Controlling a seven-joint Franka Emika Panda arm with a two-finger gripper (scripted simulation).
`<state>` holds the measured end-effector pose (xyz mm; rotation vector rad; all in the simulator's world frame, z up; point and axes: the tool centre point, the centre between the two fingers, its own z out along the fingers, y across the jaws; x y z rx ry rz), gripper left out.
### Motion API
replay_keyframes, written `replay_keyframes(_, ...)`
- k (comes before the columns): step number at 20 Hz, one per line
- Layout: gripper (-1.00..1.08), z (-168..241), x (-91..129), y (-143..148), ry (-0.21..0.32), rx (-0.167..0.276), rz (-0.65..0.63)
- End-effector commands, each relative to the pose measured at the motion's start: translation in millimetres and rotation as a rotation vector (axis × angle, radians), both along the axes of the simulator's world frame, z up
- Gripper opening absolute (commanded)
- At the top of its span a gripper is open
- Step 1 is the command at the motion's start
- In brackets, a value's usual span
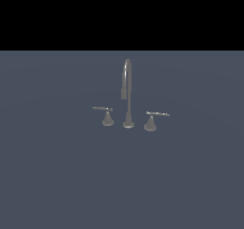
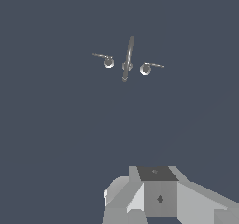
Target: Turn on the faucet by rotating a designated handle.
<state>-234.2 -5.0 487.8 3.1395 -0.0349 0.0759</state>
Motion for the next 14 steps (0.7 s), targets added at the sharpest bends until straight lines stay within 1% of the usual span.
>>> replay_keyframes(1,-1.0,0,0,0,0.0,0.0,0.0)
replay_keyframes(9,-1.0,-2,-5,13,0.016,0.01,0.0)
replay_keyframes(14,-1.0,-2,-6,14,0.017,0.011,0.002)
